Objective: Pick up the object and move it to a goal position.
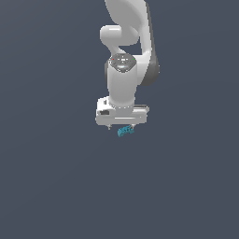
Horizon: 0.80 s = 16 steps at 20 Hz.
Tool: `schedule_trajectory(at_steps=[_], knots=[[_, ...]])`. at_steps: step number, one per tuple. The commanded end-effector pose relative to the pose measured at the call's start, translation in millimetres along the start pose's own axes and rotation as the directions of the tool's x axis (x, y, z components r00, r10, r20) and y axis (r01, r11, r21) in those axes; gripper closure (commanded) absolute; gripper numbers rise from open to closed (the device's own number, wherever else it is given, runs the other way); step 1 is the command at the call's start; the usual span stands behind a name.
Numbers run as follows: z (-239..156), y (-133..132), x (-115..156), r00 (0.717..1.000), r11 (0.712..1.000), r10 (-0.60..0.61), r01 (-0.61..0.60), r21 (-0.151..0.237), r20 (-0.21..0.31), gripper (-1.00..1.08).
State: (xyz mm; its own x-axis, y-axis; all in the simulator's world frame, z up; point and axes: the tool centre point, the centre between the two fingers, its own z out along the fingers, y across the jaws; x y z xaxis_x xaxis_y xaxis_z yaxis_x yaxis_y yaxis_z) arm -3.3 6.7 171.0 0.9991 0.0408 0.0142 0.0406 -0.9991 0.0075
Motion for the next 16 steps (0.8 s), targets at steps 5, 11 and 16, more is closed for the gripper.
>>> schedule_trajectory(at_steps=[5, 11, 16], knots=[[0.2, 2.2, 0.4, 1.0, 1.0, 0.001, -0.001, 0.002, -0.002, -0.92], [4.2, 0.3, -1.8, 0.999, 0.999, 0.045, -0.045, 0.004, -0.001, -0.92], [10.3, -2.8, -5.3, 0.994, 0.994, 0.112, -0.112, 0.006, 0.001, -0.92]])
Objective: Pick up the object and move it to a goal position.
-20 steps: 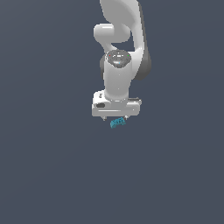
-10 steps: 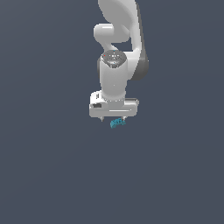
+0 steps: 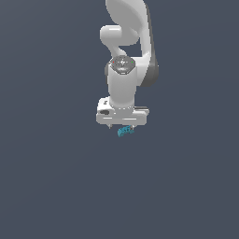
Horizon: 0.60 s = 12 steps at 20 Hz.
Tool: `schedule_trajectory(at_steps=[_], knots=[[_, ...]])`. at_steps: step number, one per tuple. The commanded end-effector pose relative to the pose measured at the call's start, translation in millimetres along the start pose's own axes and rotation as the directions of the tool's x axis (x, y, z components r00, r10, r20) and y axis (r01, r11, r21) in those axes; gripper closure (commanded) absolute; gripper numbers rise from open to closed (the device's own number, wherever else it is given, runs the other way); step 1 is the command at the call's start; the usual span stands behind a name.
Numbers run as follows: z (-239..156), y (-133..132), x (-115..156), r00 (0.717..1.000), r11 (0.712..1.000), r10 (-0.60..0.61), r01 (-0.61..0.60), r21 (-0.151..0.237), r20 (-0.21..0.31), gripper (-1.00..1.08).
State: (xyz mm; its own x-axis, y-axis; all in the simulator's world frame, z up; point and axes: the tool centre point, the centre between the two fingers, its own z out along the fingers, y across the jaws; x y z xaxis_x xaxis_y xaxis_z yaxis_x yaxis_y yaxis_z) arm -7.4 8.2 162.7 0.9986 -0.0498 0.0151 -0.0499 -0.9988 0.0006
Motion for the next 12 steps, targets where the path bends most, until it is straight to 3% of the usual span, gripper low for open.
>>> schedule_trajectory(at_steps=[1, 7, 12], knots=[[3.6, -1.6, -2.3, 0.999, 0.999, 0.039, -0.039, 0.001, 0.001, -0.92], [15.0, -6.5, -9.8, 0.986, 0.986, 0.169, -0.169, 0.004, 0.005, -0.92], [26.2, -10.8, -17.8, 0.955, 0.955, 0.297, -0.297, 0.006, 0.009, -0.92]])
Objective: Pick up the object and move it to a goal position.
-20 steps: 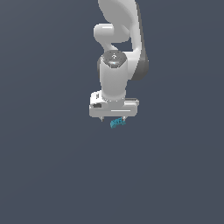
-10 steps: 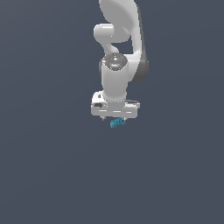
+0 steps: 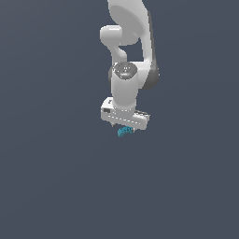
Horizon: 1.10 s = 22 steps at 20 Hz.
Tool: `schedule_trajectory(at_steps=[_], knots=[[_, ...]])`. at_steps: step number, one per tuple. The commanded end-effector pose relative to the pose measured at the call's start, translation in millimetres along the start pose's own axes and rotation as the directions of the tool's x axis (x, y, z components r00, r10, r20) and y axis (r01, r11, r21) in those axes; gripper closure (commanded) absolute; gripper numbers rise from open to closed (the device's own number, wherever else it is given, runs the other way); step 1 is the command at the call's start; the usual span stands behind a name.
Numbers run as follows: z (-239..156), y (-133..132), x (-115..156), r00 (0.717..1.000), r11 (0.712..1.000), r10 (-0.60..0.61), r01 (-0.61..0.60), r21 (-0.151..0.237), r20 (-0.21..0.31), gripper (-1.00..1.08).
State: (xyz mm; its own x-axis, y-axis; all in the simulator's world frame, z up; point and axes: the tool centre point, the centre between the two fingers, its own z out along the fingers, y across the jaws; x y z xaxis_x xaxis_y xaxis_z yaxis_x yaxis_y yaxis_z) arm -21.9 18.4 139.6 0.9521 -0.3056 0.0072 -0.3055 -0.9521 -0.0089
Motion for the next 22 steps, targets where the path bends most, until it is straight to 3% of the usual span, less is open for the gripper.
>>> schedule_trajectory(at_steps=[1, 6, 11, 16, 22], knots=[[5.6, -0.9, -4.5, 0.998, 0.998, 0.068, -0.068, 0.001, 0.002, -0.92], [16.5, -2.3, -13.4, 0.98, 0.98, 0.2, -0.2, 0.001, 0.004, -0.92], [27.0, -3.0, -22.4, 0.944, 0.944, 0.329, -0.329, 0.0, 0.006, -0.92], [37.1, -3.1, -31.4, 0.892, 0.892, 0.452, -0.452, -0.002, 0.007, -0.92], [48.6, -2.4, -42.4, 0.807, 0.807, 0.59, -0.59, -0.006, 0.006, -0.92]])
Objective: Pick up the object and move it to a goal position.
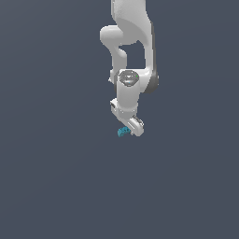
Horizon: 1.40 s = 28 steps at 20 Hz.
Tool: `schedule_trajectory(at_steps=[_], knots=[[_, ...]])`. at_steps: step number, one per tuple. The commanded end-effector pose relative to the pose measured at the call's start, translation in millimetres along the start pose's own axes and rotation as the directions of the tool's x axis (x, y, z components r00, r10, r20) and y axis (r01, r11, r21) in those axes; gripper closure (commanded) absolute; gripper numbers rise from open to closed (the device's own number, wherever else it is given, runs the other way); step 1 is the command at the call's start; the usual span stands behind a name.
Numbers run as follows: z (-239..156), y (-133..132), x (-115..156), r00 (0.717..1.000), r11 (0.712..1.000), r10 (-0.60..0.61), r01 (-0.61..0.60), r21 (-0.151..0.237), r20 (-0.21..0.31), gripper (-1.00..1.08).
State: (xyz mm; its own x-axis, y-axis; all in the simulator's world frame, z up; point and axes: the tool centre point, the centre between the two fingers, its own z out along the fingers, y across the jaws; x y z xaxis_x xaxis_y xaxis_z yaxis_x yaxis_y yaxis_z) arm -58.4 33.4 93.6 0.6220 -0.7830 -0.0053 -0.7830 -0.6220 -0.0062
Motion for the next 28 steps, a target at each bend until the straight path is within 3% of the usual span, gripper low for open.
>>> schedule_trajectory(at_steps=[1, 13, 28], knots=[[4.8, 2.9, -3.5, 0.998, 0.998, 0.069, -0.069, -0.001, -0.001, -0.92], [19.2, 13.0, -14.3, 0.96, 0.96, 0.281, -0.281, -0.004, -0.006, -0.92], [35.5, 15.2, -16.0, 0.95, 0.95, 0.311, -0.311, -0.004, -0.007, -0.92]])
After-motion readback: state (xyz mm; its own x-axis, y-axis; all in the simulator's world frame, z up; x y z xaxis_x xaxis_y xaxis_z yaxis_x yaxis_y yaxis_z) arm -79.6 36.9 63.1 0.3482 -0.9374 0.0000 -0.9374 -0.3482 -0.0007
